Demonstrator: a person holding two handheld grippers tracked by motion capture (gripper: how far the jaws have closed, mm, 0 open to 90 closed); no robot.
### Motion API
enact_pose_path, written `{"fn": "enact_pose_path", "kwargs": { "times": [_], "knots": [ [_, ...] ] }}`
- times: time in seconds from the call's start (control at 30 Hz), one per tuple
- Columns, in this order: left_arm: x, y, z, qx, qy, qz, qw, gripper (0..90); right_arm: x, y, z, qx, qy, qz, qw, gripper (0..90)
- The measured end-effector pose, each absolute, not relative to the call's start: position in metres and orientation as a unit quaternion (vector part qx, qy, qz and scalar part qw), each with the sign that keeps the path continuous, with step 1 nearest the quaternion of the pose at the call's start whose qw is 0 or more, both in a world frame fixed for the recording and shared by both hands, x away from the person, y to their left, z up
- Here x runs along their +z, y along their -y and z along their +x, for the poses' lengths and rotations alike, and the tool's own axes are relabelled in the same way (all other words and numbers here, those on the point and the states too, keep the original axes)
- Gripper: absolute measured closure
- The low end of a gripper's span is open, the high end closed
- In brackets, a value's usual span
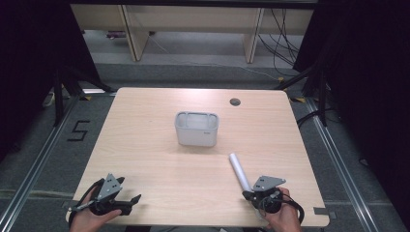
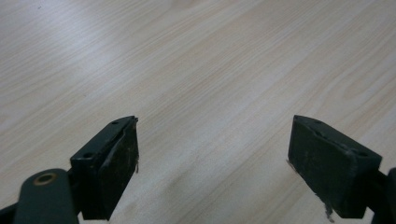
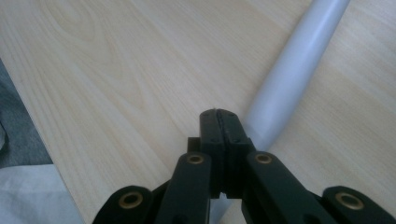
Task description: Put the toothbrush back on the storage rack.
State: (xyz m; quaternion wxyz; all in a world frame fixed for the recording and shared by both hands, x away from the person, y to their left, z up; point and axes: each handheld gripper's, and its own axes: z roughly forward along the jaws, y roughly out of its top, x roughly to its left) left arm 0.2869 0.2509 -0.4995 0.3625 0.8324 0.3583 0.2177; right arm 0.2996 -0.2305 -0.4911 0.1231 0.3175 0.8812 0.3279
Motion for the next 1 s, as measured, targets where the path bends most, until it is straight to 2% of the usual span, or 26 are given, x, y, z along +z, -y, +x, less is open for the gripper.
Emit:
{"fn": "enact_pose_path", "kwargs": {
  "times": [0.63,1.0],
  "knots": [
    [-0.499,-0.251,0.287,0.216,-0.359,0.833,0.363,16.0,-0.493,0.252,0.306,0.296,-0.878,0.350,0.136,90.0],
    [-0.500,-0.249,0.287,0.218,-0.362,0.831,0.361,16.1,-0.493,0.265,0.324,0.292,-0.866,0.374,0.158,90.0]
  ]
}}
